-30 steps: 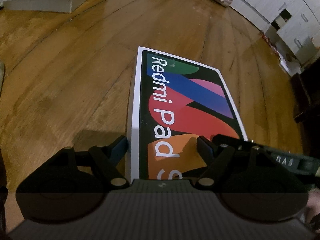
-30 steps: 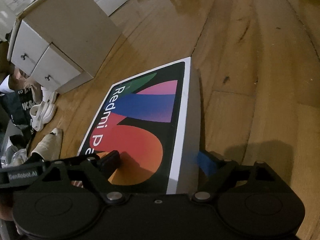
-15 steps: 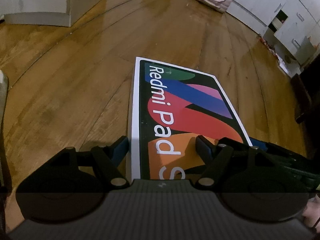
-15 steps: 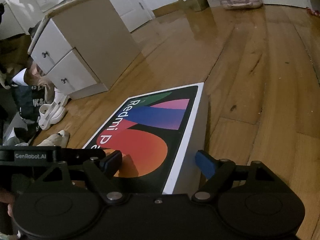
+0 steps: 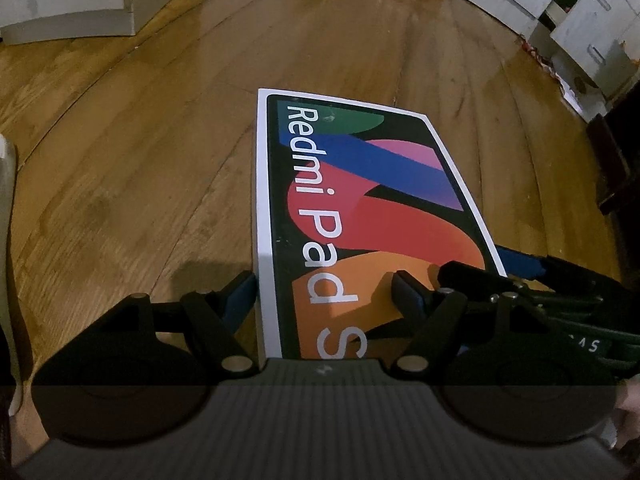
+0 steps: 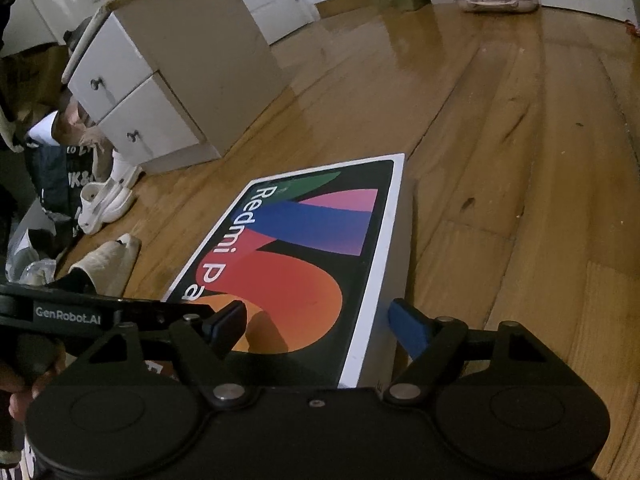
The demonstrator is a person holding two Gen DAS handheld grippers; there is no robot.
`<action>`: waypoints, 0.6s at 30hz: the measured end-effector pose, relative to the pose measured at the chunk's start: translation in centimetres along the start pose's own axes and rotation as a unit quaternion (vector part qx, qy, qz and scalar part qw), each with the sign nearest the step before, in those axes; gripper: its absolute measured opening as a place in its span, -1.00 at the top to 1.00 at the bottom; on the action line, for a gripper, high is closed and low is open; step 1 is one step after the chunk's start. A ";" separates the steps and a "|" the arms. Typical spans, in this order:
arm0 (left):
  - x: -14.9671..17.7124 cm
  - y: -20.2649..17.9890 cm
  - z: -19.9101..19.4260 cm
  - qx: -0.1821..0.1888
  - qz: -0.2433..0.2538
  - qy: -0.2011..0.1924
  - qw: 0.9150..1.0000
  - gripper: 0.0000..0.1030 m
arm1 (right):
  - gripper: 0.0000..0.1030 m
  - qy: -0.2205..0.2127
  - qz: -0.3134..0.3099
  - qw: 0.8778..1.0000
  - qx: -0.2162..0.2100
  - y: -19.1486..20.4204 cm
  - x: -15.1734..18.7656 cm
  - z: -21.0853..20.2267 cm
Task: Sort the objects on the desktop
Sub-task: 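Carry the Redmi Pad SE box held between both grippers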
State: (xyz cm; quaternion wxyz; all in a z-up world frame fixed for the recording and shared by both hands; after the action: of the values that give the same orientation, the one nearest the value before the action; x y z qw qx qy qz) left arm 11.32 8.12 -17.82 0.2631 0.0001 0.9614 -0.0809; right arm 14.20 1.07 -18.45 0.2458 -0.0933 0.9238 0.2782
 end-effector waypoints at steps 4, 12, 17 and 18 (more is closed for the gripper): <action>0.1 -0.2 0.0 -0.006 0.001 -0.001 1.000 -0.48 | -0.62 0.016 -0.002 1.000 0.006 -0.1 0.2 0.3; 0.2 -0.5 0.1 -0.010 0.003 -0.004 1.000 -0.51 | -0.61 0.028 0.010 1.000 0.006 -0.4 0.2 0.1; 0.3 -0.4 0.5 -0.006 -0.005 -0.007 1.000 -0.62 | -0.62 0.048 0.023 0.998 0.022 -0.1 0.4 0.3; 0.3 -0.3 0.5 -0.004 -0.006 -0.005 1.000 -0.62 | -0.62 0.052 0.028 0.998 0.027 0.0 0.5 0.2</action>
State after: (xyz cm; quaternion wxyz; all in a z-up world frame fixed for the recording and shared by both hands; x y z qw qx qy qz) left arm 11.36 7.74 -18.35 0.2678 -0.0073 0.9602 -0.0792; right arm 13.90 1.15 -18.84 0.1918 -0.0757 0.9447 0.2549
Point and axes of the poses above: each gripper's, at about its wrist camera, not at the fingertips, and z roughly the way its jaws point, y to its left, x to its underside, the point moved 7 cm from there along z, roughly the way its jaws point, and after that the axes turned 14 degrees about z, right-handed, at the moved point
